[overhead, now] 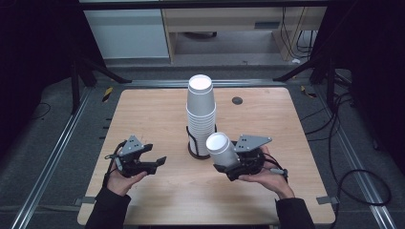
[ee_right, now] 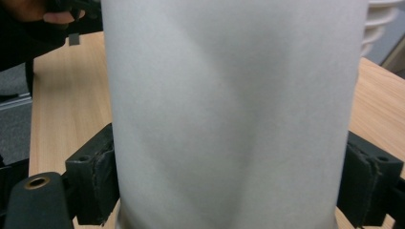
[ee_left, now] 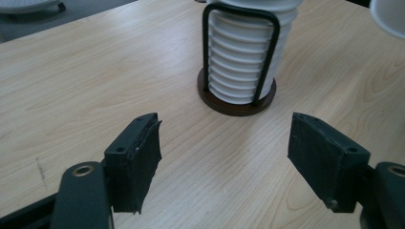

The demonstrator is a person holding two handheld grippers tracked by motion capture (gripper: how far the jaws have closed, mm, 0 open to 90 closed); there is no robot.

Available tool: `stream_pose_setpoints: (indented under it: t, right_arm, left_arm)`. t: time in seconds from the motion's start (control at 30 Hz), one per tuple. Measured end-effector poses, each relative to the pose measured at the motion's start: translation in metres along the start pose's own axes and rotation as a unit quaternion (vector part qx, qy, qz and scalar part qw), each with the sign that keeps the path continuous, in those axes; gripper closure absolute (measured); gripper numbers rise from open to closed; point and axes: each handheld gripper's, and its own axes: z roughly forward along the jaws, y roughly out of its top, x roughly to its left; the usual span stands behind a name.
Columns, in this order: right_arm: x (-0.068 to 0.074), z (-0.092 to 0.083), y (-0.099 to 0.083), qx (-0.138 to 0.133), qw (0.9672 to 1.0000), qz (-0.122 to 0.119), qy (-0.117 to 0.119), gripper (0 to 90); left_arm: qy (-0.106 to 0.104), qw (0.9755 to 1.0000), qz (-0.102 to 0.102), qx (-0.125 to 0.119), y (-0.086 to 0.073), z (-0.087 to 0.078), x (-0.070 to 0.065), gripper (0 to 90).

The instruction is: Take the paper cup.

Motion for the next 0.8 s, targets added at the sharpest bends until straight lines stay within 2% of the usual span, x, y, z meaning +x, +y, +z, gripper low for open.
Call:
stream_pose_setpoints:
  t: [0.1,0.2,0.27,0.4,0.57,0.8]
  right_arm:
    - [0.002,0.004,0.001,0.004,1.0,-0.006,0.006,12.9]
    - [0.004,0.01,0.002,0.007,0.9998,-0.012,0.017,12.9]
    - [0.005,0.012,0.002,0.009,0.9997,-0.014,0.019,12.9]
    - [0.007,0.021,0.005,0.012,0.9991,-0.025,0.033,12.9]
    - [0.008,0.03,0.007,0.023,0.9981,-0.034,0.047,12.9]
    - [0.009,0.04,0.007,0.038,0.9958,-0.048,0.068,12.9]
  left_arm:
    - [-0.01,0.9999,0.007,0.002,0.003,-0.001,-0.003,23.8]
    - [-0.026,0.9993,0.027,-0.003,0.008,-0.004,-0.008,23.0]
    - [-0.03,0.9991,0.029,-0.005,0.009,-0.005,-0.009,22.8]
    - [-0.057,0.9977,0.035,-0.01,0.014,-0.007,-0.013,22.5]
    - [-0.094,0.9945,0.045,-0.014,0.02,-0.009,-0.016,21.6]
    - [-0.125,0.9905,0.057,-0.009,0.025,-0.005,-0.022,17.8]
